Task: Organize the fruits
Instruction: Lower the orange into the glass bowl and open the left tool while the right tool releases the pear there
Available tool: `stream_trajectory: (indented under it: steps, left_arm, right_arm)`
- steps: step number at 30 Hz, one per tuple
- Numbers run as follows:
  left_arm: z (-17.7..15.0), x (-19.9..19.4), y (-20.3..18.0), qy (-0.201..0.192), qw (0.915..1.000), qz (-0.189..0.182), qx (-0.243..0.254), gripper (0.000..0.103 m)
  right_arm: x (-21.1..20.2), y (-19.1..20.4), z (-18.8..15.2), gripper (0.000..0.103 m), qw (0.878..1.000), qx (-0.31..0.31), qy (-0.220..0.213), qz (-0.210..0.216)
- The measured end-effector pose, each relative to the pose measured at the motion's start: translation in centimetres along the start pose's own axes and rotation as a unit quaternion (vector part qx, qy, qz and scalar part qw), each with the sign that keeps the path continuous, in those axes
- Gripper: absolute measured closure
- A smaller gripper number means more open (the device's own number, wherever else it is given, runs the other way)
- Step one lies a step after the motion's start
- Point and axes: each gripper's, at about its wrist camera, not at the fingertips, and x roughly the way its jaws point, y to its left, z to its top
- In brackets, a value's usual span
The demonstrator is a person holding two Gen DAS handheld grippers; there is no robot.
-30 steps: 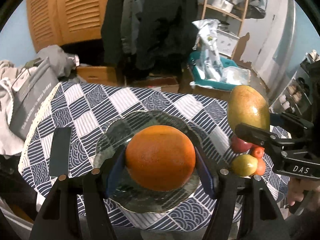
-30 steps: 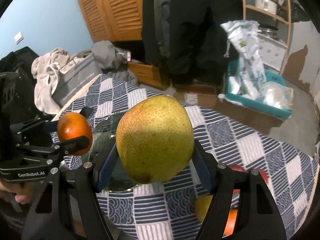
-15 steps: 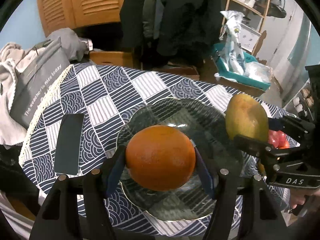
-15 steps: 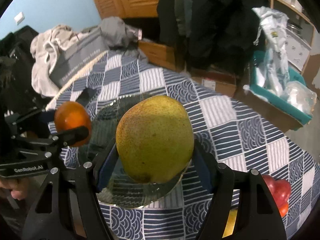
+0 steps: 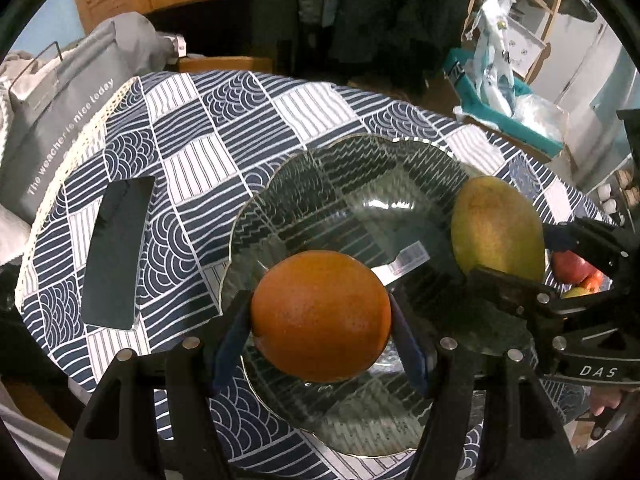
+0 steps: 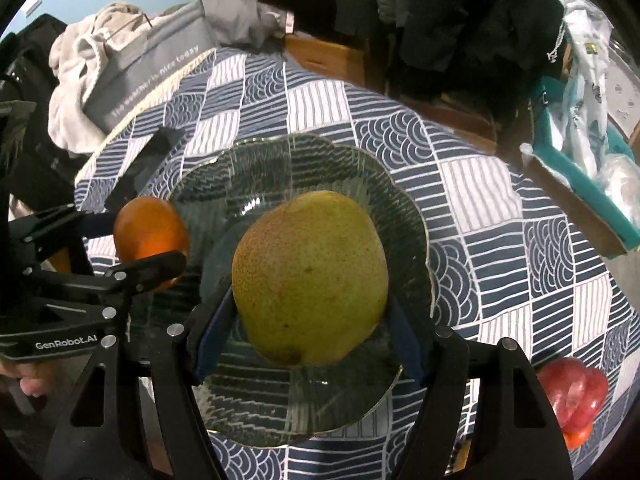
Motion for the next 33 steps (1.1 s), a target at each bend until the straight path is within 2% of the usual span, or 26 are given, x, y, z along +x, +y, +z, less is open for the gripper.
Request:
stream_trajectory:
  steps: [9,17,25,26,27,28,33]
  left_arm:
    - [-0.5,1.2,0.2,0.018,0.9997,0.015,0.000,0.034]
    - [-1.0,2.2,-0.3,0.033,0.9987,0.035,0.020,0.033]
    - [-0.9,2.6,0.1,0.047,0.9988,0.015,0.000,0.033]
    - [-0.9,2.6,0.1,0.048,0.9988,0.014,0.001,0.031]
    - [-0.9,2.3,0.0,0.040,0.9991,0.016,0.002,0.022]
    - [-0.9,1.9,-0.1,0.032,0.9993,0.018,0.004,0.018]
    - [-0.6,0.3,-0.4,0.005,0.9999,0.015,0.005,0.015]
  right_arm:
    - [1.3,0.2,-0.4,0.032,1.000,-0.003,0.022,0.004]
    - [2.3,-0.2,-0.8,0.031,0.999,0.004,0.040,0.001]
    - [2.7,-0.4,-1.0,0.031,0.998,0.018,0.053,0.011]
    - [2.7,-0.3,-1.1,0.030,0.998,0.017,0.054,0.013]
    - [2.6,-0.3,-1.1,0.031,0.998,0.019,0.049,0.020]
    - [2.3,-0.3,-1.0,0.030,0.999,0.022,0.041,0.024]
    - [0.7,-0.9,0.0,0.029,0.998,0.045,0.015,0.035]
